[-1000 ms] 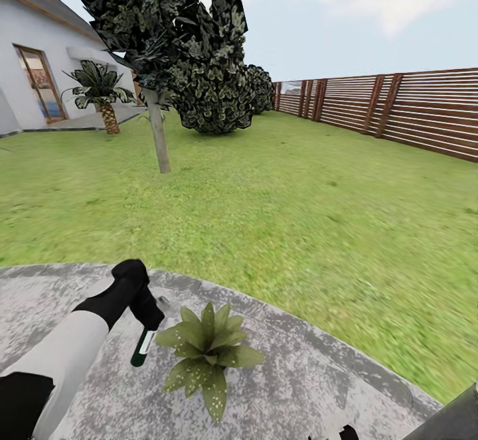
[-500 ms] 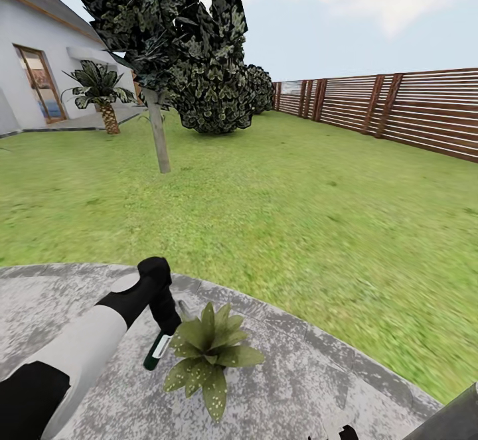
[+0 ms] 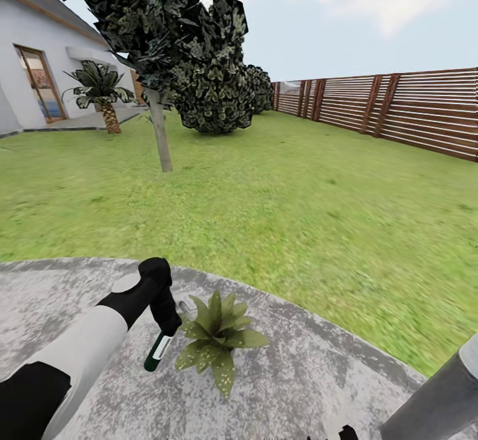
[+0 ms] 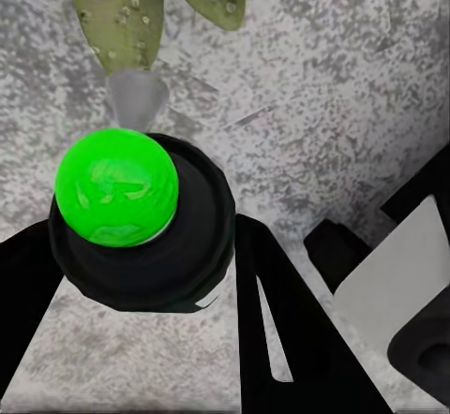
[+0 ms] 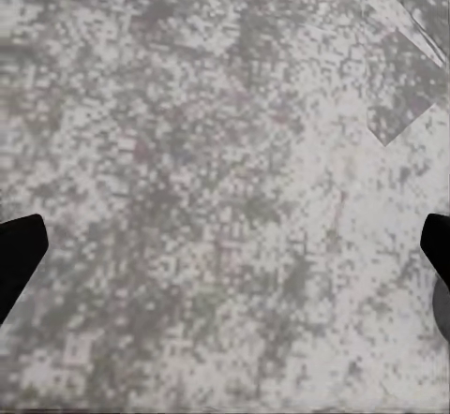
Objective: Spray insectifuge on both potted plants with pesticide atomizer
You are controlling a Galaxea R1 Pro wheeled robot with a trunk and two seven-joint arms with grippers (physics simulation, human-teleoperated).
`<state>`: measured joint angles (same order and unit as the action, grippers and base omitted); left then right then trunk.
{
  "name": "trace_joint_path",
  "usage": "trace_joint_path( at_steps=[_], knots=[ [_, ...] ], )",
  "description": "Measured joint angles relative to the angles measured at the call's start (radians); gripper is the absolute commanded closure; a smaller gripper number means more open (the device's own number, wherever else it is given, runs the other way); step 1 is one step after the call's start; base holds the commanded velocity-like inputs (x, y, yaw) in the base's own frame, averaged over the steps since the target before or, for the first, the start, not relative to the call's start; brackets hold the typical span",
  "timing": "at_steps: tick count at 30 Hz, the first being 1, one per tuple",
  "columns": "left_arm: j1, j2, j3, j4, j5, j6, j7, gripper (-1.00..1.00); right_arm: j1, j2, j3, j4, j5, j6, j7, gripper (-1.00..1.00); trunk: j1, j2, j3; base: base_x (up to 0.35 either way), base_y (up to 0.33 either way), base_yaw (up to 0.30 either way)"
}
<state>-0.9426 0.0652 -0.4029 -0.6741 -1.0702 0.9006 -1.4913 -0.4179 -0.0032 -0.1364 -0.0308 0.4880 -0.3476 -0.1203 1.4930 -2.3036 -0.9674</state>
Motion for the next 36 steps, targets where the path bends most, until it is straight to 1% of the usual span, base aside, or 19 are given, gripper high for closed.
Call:
trace_joint_path(
  at_steps=[3, 6, 9, 11, 13, 18, 20, 22, 24, 25, 27, 29, 30, 32, 35, 36],
  knots=[
    [0.003, 0.005, 0.0, 0.006, 0.0, 0.0, 0.001, 1.0, 0.0, 0.0, 0.001, 0.0, 0.0, 0.0, 0.0, -1.0, 0.0, 0.0, 0.0, -0.013, 0.011, -0.217],
    [0.002, 0.004, 0.0, 0.007, 0.0, 0.0, 0.001, 1.0, 0.0, 0.0, 0.0, 0.0, 0.0, 0.0, 0.0, -1.0, 0.0, 0.0, 0.0, -0.002, 0.002, -0.055],
    [0.0, -0.004, 0.001, 0.006, 0.0, 0.001, 0.001, 1.0, 0.0, 0.0, 0.001, 0.0, 0.001, 0.0, 0.0, -1.0, 0.0, 0.0, 0.0, 0.0, 0.0, -0.008],
    [0.0, -0.019, 0.0, 0.002, 0.001, 0.001, 0.001, 1.0, 0.0, 0.0, 0.001, 0.0, 0.001, 0.0, 0.0, -1.0, 0.0, 0.0, 0.0, 0.0, 0.0, -0.002],
    [0.0, -0.024, 0.0, 0.001, 0.0, 0.001, 0.001, 1.0, 0.0, 0.0, 0.001, 0.0, 0.001, 0.0, 0.0, -1.0, 0.0, 0.0, 0.0, 0.0, 0.0, 0.0],
    [-0.001, -0.009, 0.002, 0.0, -0.001, 0.011, 0.001, 1.0, 0.0, 0.0, 0.001, 0.0, 0.001, 0.0, 0.0, -1.0, 0.0, 0.0, 0.0, 0.0, 0.0, 0.0],
    [-0.002, -0.006, 0.003, -0.002, -0.001, 0.012, 0.002, 1.0, 0.0, 0.0, 0.001, 0.0, 0.001, 0.001, 0.0, -1.0, 0.0, 0.0, 0.0, 0.0, 0.0, 0.0],
    [-0.004, -0.008, 0.005, -0.003, -0.002, 0.013, 0.002, 1.0, 0.0, 0.0, 0.001, 0.0, 0.001, 0.0, 0.0, -1.0, 0.0, 0.0, 0.0, 0.0, 0.0, 0.0],
    [-0.016, -0.02, 0.004, -0.004, -0.016, 0.016, 0.001, 1.0, 0.0, 0.0, 0.001, 0.0, 0.001, 0.0, 0.0, -1.0, 0.0, 0.0, 0.0, 0.0, 0.0, 0.0],
    [-0.024, -0.031, 0.004, -0.004, -0.032, 0.026, 0.0, 1.0, 0.0, 0.0, 0.001, 0.0, 0.001, 0.0, 0.0, -1.0, 0.0, 0.0, 0.0, 0.0, 0.0, 0.0],
    [-0.03, -0.071, 0.0, -0.005, -0.063, 0.058, 0.001, 1.0, 0.0, 0.0, 0.001, 0.0, 0.002, 0.0, 0.0, -1.0, 0.0, 0.0, 0.0, 0.0, 0.0, 0.0],
    [-0.032, -0.095, 0.0, -0.005, -0.085, 0.07, 0.001, 1.0, 0.0, 0.0, 0.002, 0.001, 0.003, 0.0, 0.0, -1.0, 0.0, 0.0, 0.0, 0.0, 0.0, 0.0],
    [-0.032, -0.103, 0.0, -0.005, -0.091, 0.072, 0.0, 1.0, 0.0, 0.0, 0.002, 0.001, 0.003, 0.0, 0.0, -1.0, 0.0, 0.0, 0.0, 0.0, 0.0, 0.0],
    [-0.032, -0.11, 0.0, -0.005, -0.095, 0.075, -0.005, 1.0, 0.0, 0.001, 0.002, 0.001, 0.003, 0.0, 0.0, -1.0, 0.0, 0.0, 0.0, 0.0, 0.0, 0.0],
    [-0.034, -0.12, 0.001, -0.006, -0.097, 0.075, -0.068, 1.0, 0.0, 0.002, 0.002, 0.002, 0.003, 0.001, 0.0, -1.0, 0.0, 0.0, 0.0, 0.0, 0.0, 0.0],
    [-0.038, -0.123, 0.0, -0.006, -0.099, 0.076, -0.069, 1.0, 0.0, 0.002, 0.002, 0.002, 0.003, 0.001, 0.0, -1.0, 0.0, 0.0, 0.0, 0.0, 0.0, 0.0]
  ],
)
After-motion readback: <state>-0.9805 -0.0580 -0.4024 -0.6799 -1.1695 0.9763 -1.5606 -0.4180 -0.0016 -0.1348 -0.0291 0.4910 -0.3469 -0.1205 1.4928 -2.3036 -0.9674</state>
